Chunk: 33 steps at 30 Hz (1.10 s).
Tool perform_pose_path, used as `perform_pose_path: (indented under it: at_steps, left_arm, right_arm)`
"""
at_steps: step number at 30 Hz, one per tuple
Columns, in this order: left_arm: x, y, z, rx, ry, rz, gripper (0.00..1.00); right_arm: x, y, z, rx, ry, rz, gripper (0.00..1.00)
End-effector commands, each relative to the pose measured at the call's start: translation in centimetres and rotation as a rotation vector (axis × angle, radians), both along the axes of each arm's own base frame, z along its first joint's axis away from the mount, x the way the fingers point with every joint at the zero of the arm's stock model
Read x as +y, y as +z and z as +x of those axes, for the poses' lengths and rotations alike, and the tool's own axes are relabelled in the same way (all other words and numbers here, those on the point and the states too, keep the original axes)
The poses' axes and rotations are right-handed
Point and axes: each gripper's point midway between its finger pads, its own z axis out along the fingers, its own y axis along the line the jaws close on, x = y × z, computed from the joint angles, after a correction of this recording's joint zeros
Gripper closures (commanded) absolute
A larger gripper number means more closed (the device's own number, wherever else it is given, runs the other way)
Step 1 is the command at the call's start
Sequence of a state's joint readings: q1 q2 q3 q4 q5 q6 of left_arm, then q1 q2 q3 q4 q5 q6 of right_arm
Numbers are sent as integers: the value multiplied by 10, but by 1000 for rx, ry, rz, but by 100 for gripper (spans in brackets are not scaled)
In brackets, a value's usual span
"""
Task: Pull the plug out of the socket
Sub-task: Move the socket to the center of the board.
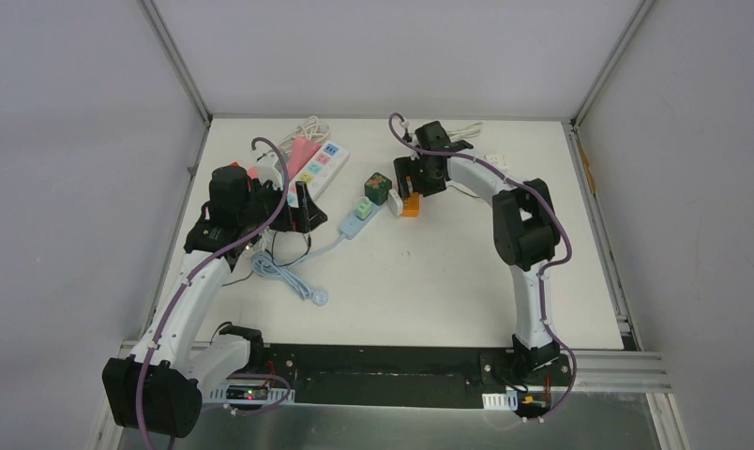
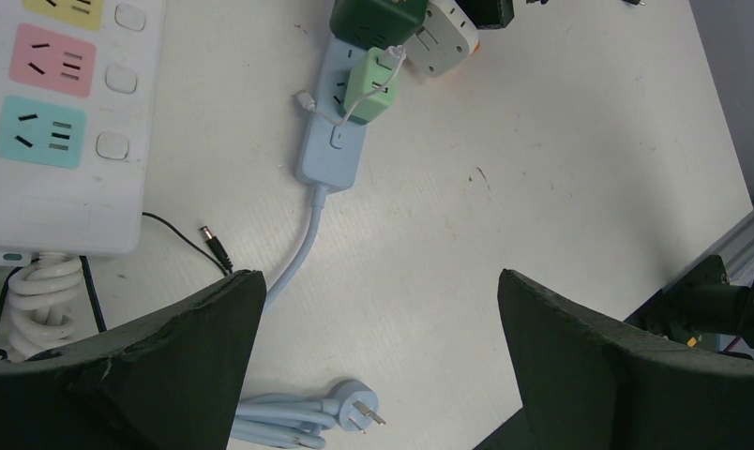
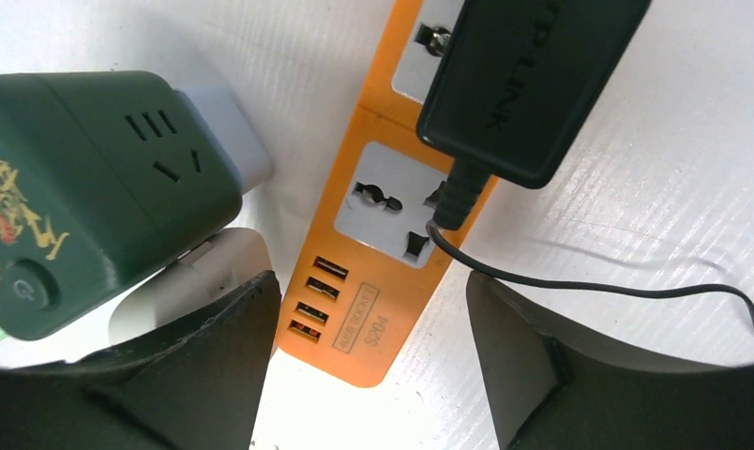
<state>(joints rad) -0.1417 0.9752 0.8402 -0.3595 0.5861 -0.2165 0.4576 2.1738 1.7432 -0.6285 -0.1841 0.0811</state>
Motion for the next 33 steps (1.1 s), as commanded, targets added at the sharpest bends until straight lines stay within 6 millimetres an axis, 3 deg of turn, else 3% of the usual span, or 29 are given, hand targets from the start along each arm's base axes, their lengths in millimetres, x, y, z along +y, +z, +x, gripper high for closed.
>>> perform_pose_path:
  at_steps: [1,12,17,22,30,33]
  left_arm:
    - [1,11,2,-47,-12,-4,1]
    - [0,11,1,-43,-15,-7,1]
    - [0,12,0,-46,-17,-10,1]
    - [-1,12,0,-42,-22,-15,1]
    - [-5,15,-3,-49,-46,-31,1]
    - [-9,18,-5,-56,-72,-55,1]
  right_arm:
    - [-3,-1,5,-54,-31,-69,25]
    - [-21,-2,-1,-88,-1,-151,35]
    - [-37,8,-5,-144,45,-214,47]
    - [-58,17,-14,-163,76,-224,66]
    - [-90,23,-52,-146,199,-195,99]
    - [-101,25,-81,-126,320,-169,100]
